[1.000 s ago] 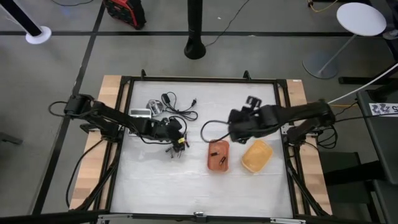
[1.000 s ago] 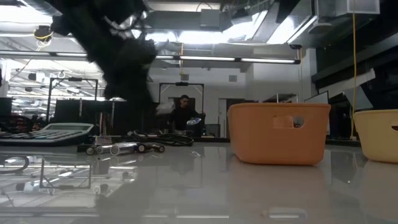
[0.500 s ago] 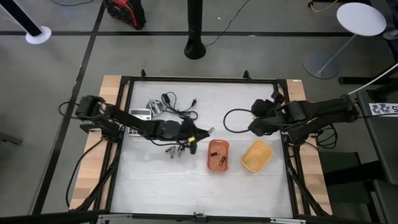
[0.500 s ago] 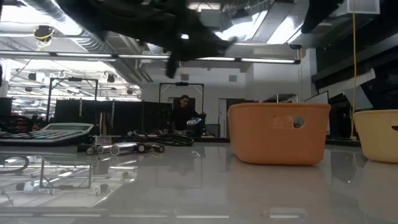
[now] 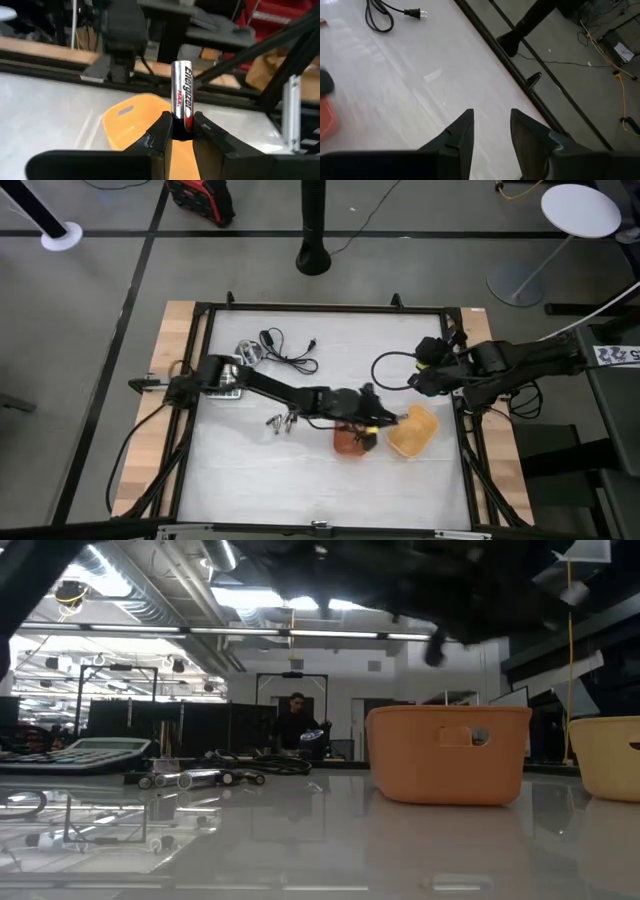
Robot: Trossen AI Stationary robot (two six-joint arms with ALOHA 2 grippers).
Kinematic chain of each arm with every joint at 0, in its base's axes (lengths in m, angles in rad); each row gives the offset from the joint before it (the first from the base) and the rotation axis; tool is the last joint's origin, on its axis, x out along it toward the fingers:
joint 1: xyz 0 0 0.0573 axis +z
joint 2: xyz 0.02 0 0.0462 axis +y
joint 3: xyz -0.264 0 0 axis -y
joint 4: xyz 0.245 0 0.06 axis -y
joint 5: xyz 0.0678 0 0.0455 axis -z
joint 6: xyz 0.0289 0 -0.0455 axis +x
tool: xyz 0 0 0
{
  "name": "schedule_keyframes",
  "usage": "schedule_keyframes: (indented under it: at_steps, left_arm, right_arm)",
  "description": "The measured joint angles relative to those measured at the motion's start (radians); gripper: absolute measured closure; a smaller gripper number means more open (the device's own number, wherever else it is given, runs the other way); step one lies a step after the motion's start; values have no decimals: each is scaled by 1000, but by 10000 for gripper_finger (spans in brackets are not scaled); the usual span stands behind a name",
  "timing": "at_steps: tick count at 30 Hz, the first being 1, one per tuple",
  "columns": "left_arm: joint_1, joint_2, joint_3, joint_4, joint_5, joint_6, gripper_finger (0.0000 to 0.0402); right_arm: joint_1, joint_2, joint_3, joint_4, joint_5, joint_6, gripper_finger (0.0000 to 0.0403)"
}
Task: Sort batteries
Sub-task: Put the silver battery into the yellow bin, then put the black battery into the orange bin
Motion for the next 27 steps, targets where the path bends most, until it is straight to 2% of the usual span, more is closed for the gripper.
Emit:
schedule_keyframes:
  at_steps: [4,9,14,23,27]
  left_arm:
    - [0,117,140,-65,18,2,347]
    - [-3,197,197,-73,46,1,346]
    - [-8,197,198,-93,47,25,338]
    - [-20,197,198,-98,47,76,260]
    - [-11,139,197,-254,48,86,248]
  right_arm:
    - [0,-30,-17,4,1,-1,281]
    - [1,-50,-49,8,1,-1,281]
    - [1,-50,-75,17,1,-2,281]
    - [0,-48,-119,73,-2,-4,281]
    - [0,-48,-143,149,-4,-9,281]
